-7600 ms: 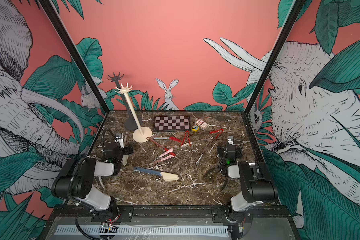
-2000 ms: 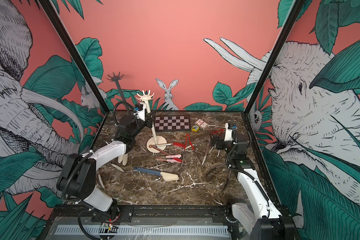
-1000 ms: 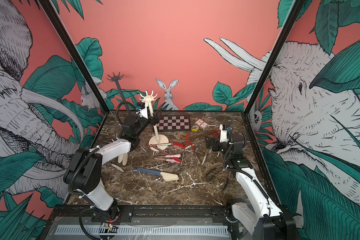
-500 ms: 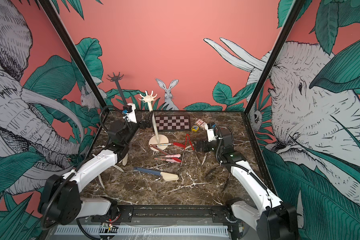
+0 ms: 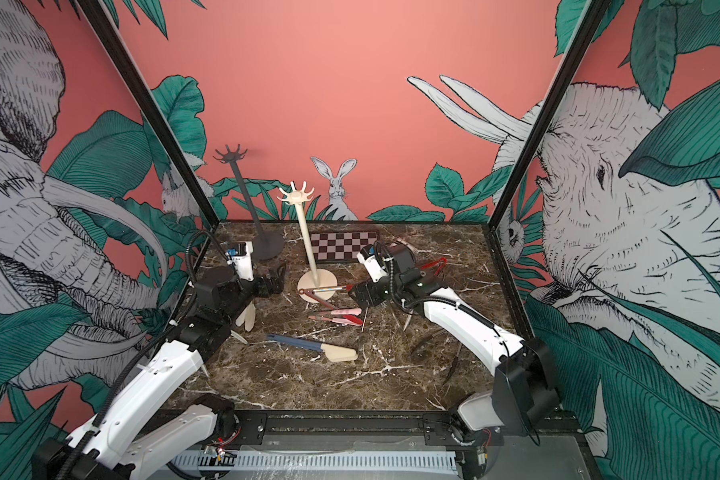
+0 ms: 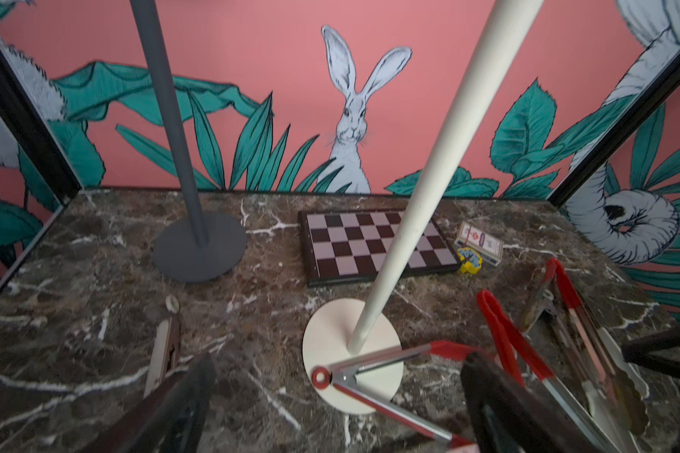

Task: Hang food tongs on kitchen utensil racks
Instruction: Move the rack to the center of the board, then pick up the food tongs from the center of the board.

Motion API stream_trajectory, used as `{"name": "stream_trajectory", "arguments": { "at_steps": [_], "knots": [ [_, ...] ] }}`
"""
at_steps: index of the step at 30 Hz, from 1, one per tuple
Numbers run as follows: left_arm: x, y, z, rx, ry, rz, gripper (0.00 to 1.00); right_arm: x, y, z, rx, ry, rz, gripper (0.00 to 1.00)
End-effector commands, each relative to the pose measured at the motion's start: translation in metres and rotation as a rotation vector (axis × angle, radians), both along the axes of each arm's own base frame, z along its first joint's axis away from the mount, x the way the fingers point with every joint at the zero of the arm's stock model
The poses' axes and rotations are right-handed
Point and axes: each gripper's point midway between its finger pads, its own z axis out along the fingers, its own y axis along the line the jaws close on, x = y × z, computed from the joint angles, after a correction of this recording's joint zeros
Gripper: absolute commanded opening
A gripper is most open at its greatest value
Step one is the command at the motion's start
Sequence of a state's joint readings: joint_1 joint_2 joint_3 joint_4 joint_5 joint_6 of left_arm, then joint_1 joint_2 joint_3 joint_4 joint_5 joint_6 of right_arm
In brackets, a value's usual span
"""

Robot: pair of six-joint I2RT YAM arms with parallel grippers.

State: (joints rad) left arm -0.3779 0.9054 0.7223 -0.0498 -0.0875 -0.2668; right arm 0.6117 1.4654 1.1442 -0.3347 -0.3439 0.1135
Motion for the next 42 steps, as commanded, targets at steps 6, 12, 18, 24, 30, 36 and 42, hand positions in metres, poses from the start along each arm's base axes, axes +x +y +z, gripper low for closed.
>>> {"name": "stream_trajectory", "arguments": {
  "at_steps": [6,12,18,24,30,36,42],
  "knots": [
    [-0.047,0.011,-0.056,-0.051,0.242,0.011,0.99,0.014,0.051,-0.034,-0.139,0.03,0.121,0.7],
    [-0.069,0.013,-0.041,-0.076,0.156,-0.039,0.99,0.019,0.077,-0.058,-0.191,0.047,0.161,0.63],
    [-0.087,0.018,-0.018,-0.085,0.032,-0.068,0.99,0.028,0.087,-0.083,-0.25,0.076,0.152,0.56],
    [-0.099,0.025,-0.001,-0.068,-0.006,-0.062,0.99,0.038,0.091,-0.103,-0.289,0.087,0.14,0.53],
    [-0.103,0.031,0.014,-0.058,-0.038,-0.05,0.99,0.046,0.093,-0.123,-0.329,0.098,0.132,0.53],
    [-0.107,0.033,0.029,-0.065,-0.078,-0.045,0.99,0.051,0.096,-0.131,-0.342,0.097,0.136,0.53],
    [-0.109,0.038,0.038,-0.051,-0.107,-0.03,0.99,0.051,0.097,-0.144,-0.357,0.117,0.142,0.53]
  ]
}}
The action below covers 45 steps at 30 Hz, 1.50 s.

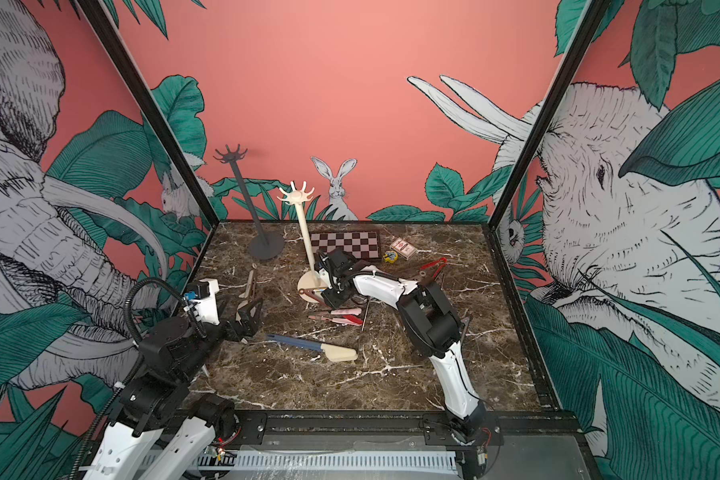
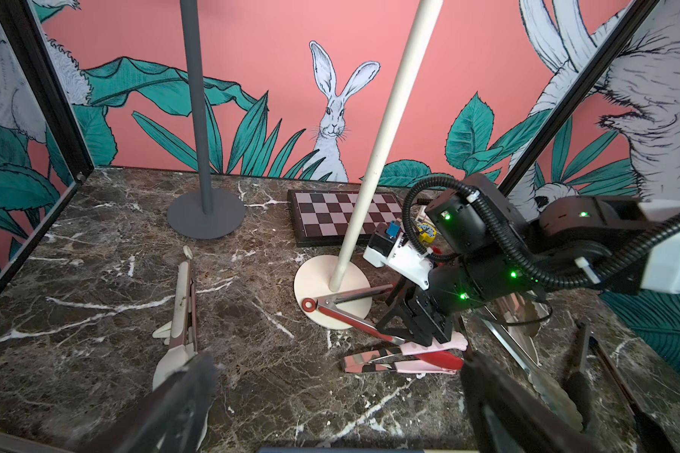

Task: Hang food tongs on kitchen utensil racks
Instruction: Pick up the food tongs from the center of the board.

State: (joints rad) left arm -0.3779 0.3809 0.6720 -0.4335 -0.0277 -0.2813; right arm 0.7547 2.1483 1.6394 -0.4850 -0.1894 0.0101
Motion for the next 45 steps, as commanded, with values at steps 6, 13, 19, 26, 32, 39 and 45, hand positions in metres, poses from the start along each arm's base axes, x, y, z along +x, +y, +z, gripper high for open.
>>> {"name": "stream_trajectory", "arguments": {
  "at_steps": [6,13,19,26,32,39,45],
  "knots": [
    [-0.005,0.01,0.017,0.021,-0.046,0.034,0.99,0.003,0.006,-0.011,-0.022,0.002,0.017,0.52],
    [-0.006,0.013,0.018,0.028,-0.051,0.046,0.99,-0.001,0.009,-0.019,-0.025,0.018,0.032,0.45],
    [-0.007,0.015,0.016,0.031,-0.052,0.057,1.0,-0.008,0.012,-0.024,-0.027,0.032,0.053,0.37],
    [-0.007,0.018,0.017,0.039,-0.058,0.069,0.99,-0.012,0.021,-0.005,0.023,0.003,0.095,0.22],
    [-0.005,0.017,0.018,0.053,-0.07,0.065,0.99,-0.023,0.027,0.005,0.078,0.011,0.15,0.09],
    [-0.002,0.014,0.013,0.063,-0.058,0.053,0.99,-0.03,0.027,0.019,0.124,-0.01,0.165,0.01],
    [0.0,0.013,0.013,0.06,-0.064,0.056,0.99,-0.028,0.026,0.04,0.163,-0.071,0.153,0.0]
  ]
}}
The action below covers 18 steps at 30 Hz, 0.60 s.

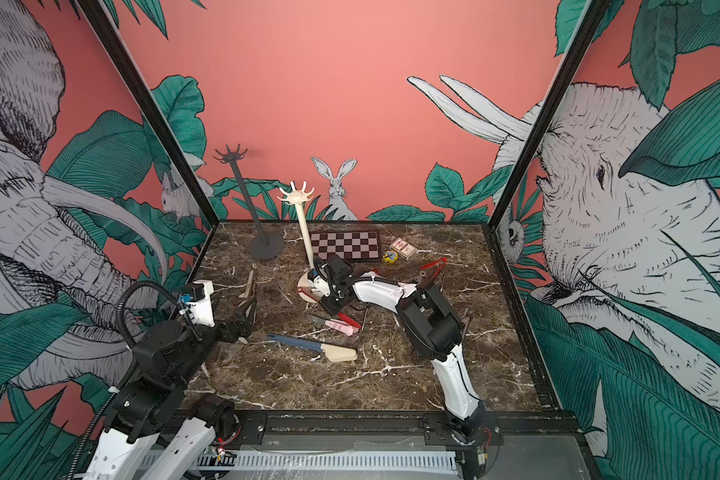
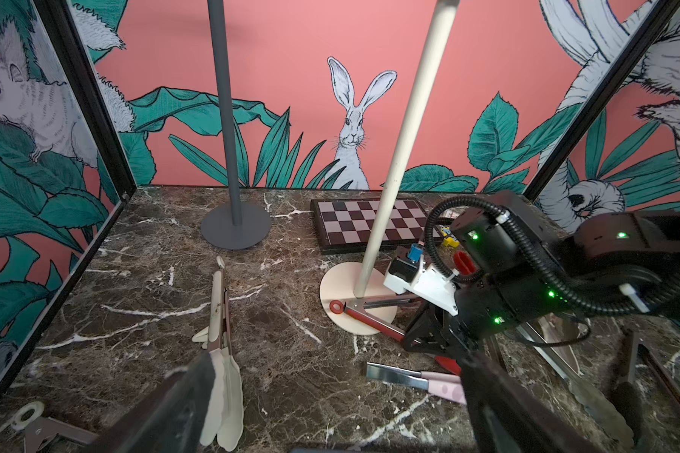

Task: Hang food tongs on kitchen utensil racks
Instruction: Pick up the food tongs from the center of the board.

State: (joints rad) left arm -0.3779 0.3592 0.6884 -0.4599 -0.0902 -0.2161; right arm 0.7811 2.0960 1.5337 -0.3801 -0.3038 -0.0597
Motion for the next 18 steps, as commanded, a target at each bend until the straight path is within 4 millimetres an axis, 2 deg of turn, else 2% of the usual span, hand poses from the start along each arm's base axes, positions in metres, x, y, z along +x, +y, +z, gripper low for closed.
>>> {"name": "stream_trajectory", "arguments": {
  "at_steps": [1,12,15,18],
  "knots": [
    [0.003,0.001,0.007,-0.008,-0.029,0.008,0.99,0.0,0.007,0.039,0.084,-0.076,0.006,0.0],
    [0.004,0.002,0.005,-0.018,-0.029,0.017,0.99,-0.006,0.012,0.091,0.231,-0.14,-0.008,0.0],
    [0.006,0.01,0.007,-0.034,-0.023,0.07,0.99,-0.007,0.01,0.108,0.266,-0.169,-0.035,0.0],
    [0.005,0.013,0.018,-0.049,-0.057,0.083,0.99,-0.012,0.011,0.128,0.328,-0.197,-0.046,0.0]
  ]
}}
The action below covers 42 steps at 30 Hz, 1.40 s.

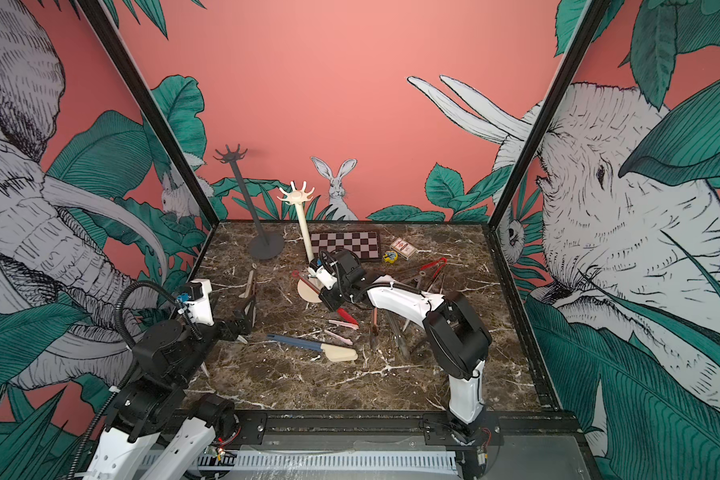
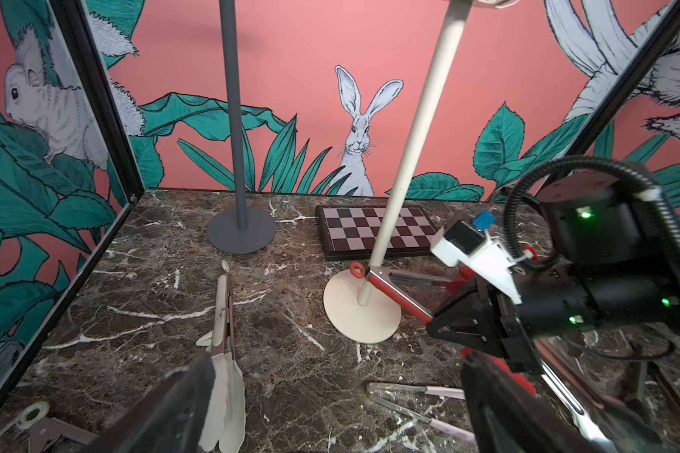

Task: Hang food tongs on kitchen utensil racks
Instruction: Pick up the food tongs from the center of the board.

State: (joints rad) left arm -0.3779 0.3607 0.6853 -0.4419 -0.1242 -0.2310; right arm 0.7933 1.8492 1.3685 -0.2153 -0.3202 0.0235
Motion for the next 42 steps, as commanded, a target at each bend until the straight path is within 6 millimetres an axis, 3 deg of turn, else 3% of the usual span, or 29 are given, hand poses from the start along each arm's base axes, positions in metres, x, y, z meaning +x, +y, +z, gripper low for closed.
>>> {"name": "stream_trajectory", "arguments": {
  "at_steps": [1,9,10,16,17,23,32,37,42],
  "knots": [
    [0.002,0.007,0.018,-0.039,-0.056,0.043,0.99,-0.001,0.011,0.052,0.138,-0.091,-0.009,0.0],
    [-0.003,0.003,0.032,-0.03,-0.078,0.007,0.99,-0.009,0.011,0.105,0.277,-0.13,-0.026,0.0],
    [-0.004,0.003,0.035,-0.031,-0.085,0.007,0.99,-0.014,0.009,0.098,0.277,-0.111,-0.018,0.0],
    [-0.008,0.007,0.05,-0.04,-0.118,0.017,0.99,-0.031,0.012,0.118,0.381,-0.076,0.027,0.0],
    [-0.009,0.006,0.054,-0.039,-0.118,0.01,0.99,-0.036,0.009,0.134,0.415,-0.087,0.032,0.0],
    [-0.011,0.004,0.066,0.025,-0.115,-0.012,0.99,-0.052,0.004,0.155,0.497,-0.08,0.038,0.0],
    [-0.01,-0.021,0.09,0.033,-0.208,-0.15,0.99,-0.05,-0.012,0.188,0.574,-0.123,-0.048,0.0],
    [0.001,-0.043,0.092,0.044,-0.213,-0.246,0.99,-0.042,-0.031,0.199,0.56,-0.184,-0.135,0.0],
    [0.012,-0.052,0.096,0.02,-0.226,-0.273,0.99,-0.045,-0.041,0.217,0.59,-0.187,-0.101,0.0]
  ]
}}
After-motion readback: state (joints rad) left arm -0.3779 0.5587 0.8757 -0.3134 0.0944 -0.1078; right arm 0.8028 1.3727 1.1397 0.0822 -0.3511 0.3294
